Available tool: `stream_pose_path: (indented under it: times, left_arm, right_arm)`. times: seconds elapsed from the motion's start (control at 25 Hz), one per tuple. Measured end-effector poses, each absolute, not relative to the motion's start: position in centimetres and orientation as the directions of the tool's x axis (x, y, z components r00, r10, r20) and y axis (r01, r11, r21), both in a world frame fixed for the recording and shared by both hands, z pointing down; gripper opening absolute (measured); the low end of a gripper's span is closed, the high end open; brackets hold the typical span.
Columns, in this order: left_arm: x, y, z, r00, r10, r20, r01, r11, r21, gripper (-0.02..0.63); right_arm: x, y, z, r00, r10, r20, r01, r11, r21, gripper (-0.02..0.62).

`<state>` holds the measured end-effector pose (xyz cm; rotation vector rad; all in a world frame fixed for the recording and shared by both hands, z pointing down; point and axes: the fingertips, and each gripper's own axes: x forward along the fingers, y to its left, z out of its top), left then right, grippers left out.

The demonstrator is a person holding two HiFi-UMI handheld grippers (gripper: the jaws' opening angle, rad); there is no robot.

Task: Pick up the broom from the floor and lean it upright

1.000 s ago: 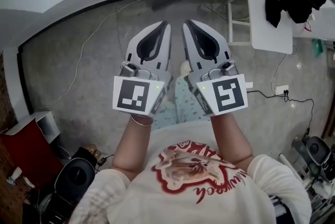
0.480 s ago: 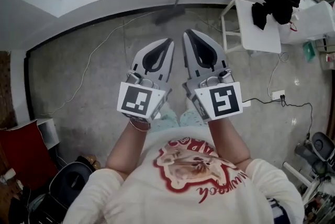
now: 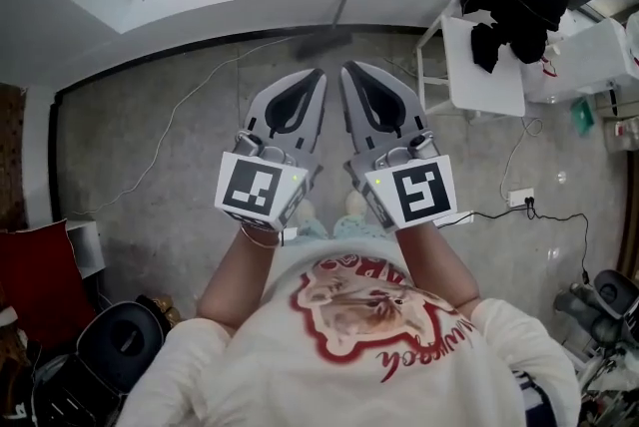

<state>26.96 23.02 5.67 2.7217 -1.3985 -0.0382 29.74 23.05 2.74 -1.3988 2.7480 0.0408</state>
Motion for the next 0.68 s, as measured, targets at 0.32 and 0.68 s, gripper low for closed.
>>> stream_pose_path:
  times: [0.32,0.68]
  left_arm:
    - [26.0,24.9,4.6,0.577,-0.817,-0.017,-0.813,-0.576,0.085,0.017]
    - [24.8,25.1,3.4,0.588,-0.807,-0.046,-0.803,-0.59,0.083,0.017]
  right_arm:
    - [28.2,24.7,0.7,-0.61,-0.788,-0.081,-0.792,0.61,0.034,0.025]
    - [27.1,25.3,-1.1,-0.611,-0.782,-0.125,-0.791,0.608,0.066,0.025]
